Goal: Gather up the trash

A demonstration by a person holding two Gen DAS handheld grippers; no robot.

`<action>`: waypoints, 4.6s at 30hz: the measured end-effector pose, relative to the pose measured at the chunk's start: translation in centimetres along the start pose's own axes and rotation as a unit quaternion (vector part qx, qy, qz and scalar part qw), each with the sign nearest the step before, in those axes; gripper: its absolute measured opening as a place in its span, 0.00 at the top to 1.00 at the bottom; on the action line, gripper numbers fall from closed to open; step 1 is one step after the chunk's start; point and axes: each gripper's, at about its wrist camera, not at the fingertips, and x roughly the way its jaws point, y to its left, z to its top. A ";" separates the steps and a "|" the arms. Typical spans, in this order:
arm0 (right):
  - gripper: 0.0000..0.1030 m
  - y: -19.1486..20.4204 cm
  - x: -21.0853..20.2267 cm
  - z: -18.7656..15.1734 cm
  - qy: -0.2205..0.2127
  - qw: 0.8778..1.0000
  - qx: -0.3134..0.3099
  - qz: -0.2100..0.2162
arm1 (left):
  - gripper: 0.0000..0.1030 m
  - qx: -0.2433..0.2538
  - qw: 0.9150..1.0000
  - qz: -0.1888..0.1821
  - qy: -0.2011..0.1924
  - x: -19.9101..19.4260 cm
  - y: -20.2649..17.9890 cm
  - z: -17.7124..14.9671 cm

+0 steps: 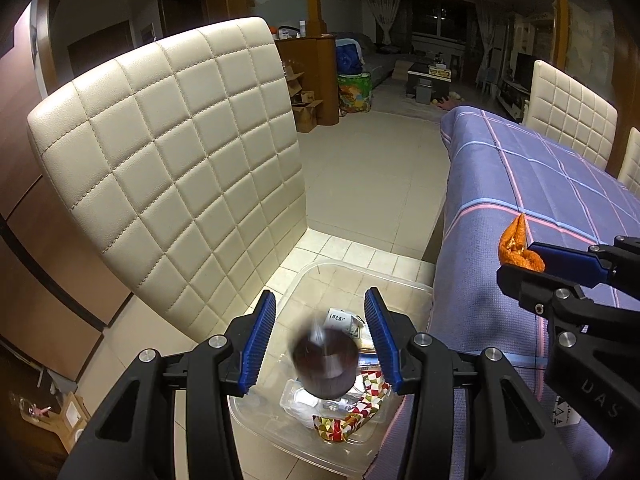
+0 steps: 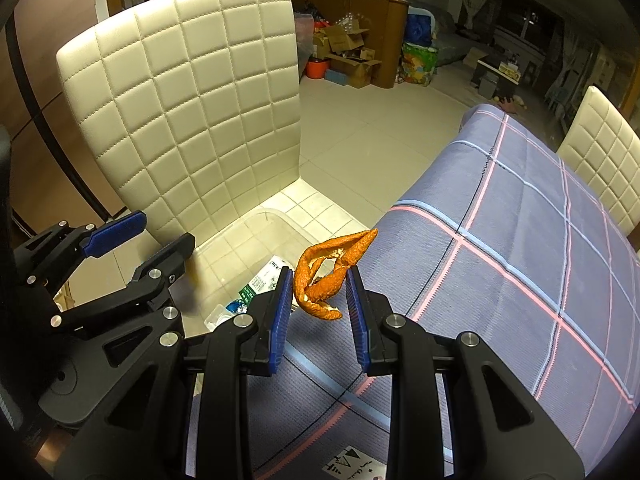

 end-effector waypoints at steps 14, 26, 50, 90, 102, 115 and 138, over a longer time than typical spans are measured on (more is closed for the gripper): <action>0.72 0.6 0.7 0.3 0.002 1.000 -0.006 0.003 | 0.21 -0.026 0.998 0.049 -0.009 0.0 2.5 -0.5; 0.58 2.3 1.7 0.7 0.013 0.999 -0.021 0.027 | 0.21 -0.062 0.996 0.070 0.003 0.6 5.8 -0.9; 0.04 -3.7 -7.4 -3.7 -0.070 0.993 0.055 -0.073 | 0.21 -0.028 0.999 0.006 -0.020 -6.0 -0.8 -0.8; 0.04 -12.6 -31.2 -22.9 -0.204 0.906 0.260 -0.265 | 0.21 0.085 0.973 -0.161 -0.145 -25.6 -18.7 -6.9; 0.04 -13.0 -33.7 -24.9 -0.221 0.893 0.266 -0.290 | 0.21 0.090 0.969 -0.161 -0.162 -27.5 -19.8 -7.4; 0.03 -13.4 -34.2 -25.2 -0.227 0.890 0.269 -0.289 | 0.21 0.097 0.967 -0.157 -0.175 -28.3 -20.2 -7.6; 0.03 -13.0 -34.4 -25.0 -0.228 0.891 0.267 -0.287 | 0.21 0.100 0.969 -0.153 -0.169 -28.1 -20.0 -7.8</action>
